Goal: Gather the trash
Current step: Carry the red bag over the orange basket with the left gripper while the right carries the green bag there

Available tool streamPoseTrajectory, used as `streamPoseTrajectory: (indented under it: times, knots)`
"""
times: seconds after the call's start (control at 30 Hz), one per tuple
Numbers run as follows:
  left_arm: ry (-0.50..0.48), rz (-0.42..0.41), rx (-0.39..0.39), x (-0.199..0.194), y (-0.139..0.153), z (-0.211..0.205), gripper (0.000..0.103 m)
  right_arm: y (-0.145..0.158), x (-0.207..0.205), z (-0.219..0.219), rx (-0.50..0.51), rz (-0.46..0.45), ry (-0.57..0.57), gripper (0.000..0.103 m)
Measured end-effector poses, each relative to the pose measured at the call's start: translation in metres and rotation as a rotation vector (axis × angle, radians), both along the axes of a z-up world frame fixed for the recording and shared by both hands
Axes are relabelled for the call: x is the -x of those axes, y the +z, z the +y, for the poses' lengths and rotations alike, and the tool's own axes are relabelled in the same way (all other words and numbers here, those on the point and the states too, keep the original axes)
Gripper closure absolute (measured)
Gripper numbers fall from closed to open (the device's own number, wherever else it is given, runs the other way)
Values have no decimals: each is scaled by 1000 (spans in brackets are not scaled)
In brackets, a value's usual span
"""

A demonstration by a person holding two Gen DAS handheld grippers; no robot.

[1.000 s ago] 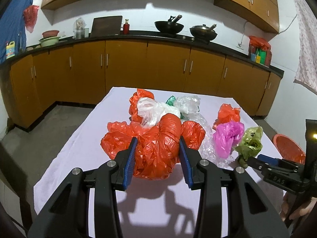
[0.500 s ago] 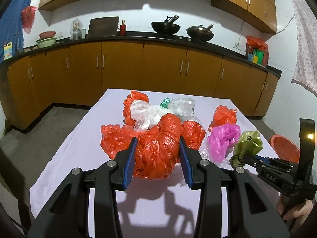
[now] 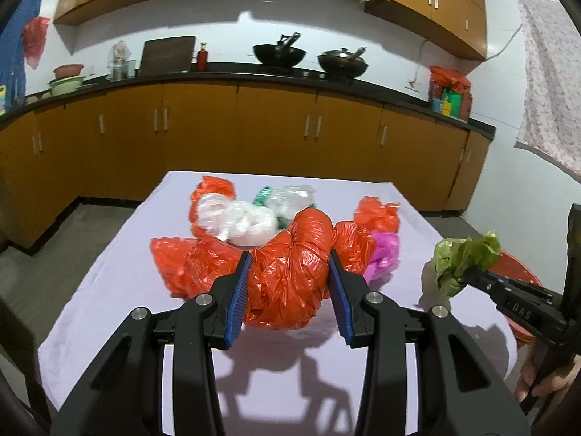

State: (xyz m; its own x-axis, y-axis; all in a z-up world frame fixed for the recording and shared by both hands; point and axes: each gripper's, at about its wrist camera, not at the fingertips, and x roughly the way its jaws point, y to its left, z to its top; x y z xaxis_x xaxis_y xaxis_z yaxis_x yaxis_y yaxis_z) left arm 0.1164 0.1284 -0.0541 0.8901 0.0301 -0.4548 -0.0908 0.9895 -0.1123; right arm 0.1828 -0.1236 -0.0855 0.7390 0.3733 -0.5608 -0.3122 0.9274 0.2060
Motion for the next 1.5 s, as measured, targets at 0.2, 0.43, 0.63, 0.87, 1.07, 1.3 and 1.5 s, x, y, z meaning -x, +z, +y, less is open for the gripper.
streamPoseTrajectory:
  times: [0.2, 0.43, 0.63, 0.87, 1.07, 1.3, 1.5]
  knots:
    - [-53, -8, -1, -1, 4, -21, 61, 9, 8, -24, -8, -25, -42, 94]
    - [-114, -13, 3, -6, 8, -46, 61, 17, 17, -49, -3, -50, -90, 94]
    - [-176, -15, 5, -12, 8, -73, 61, 21, 24, -74, 9, -65, -143, 94]
    - [-255, -15, 28, -26, 13, -110, 61, 23, 31, -113, 14, -73, -226, 94]
    - [-330, -22, 28, -36, 18, -147, 61, 23, 36, -146, 10, -77, -298, 94]
    - [-418, -21, 6, -45, 17, -190, 61, 22, 41, -177, 4, -81, -360, 94]
    - [-475, -13, 1, -55, 14, -219, 61, 18, 41, -196, 2, -77, -395, 94]
